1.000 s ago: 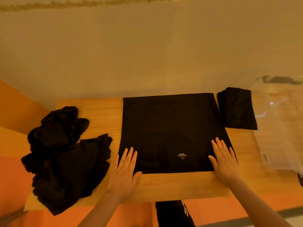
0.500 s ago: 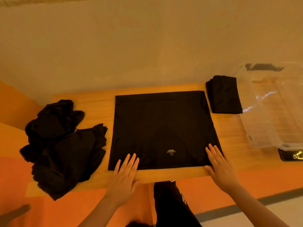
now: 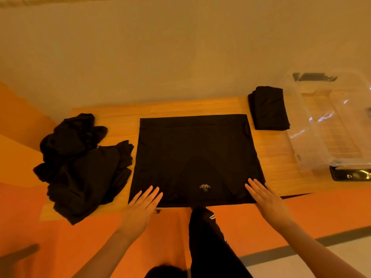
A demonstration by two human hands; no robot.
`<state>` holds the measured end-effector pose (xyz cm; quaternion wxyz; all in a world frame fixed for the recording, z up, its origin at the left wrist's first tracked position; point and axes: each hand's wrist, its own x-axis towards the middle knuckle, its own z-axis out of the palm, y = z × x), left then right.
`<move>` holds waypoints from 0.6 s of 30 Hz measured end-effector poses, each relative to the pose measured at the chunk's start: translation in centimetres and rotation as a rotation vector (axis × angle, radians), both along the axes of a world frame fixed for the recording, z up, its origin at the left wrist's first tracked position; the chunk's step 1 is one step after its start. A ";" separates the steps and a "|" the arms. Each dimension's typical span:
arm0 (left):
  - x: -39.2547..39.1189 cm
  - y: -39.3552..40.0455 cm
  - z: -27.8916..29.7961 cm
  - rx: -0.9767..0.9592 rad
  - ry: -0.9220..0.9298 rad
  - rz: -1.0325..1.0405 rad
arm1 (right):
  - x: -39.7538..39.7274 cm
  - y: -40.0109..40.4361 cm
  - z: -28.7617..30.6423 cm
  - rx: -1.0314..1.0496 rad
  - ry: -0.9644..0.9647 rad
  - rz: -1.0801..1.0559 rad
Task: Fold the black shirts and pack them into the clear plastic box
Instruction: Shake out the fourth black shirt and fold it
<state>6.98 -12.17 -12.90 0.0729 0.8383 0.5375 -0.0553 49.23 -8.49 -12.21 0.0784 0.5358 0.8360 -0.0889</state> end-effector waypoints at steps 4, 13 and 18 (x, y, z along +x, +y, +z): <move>-0.7 -0.4 0.2 0.027 0.000 -0.034 | 0.6 -0.1 0.3 0.037 -0.070 0.007; -0.8 -1.0 3.2 0.025 -0.228 0.008 | 0.0 1.0 5.3 -0.147 0.066 0.084; -0.4 2.7 7.8 -0.340 -0.451 0.334 | -0.1 4.0 8.4 -0.460 0.161 -0.150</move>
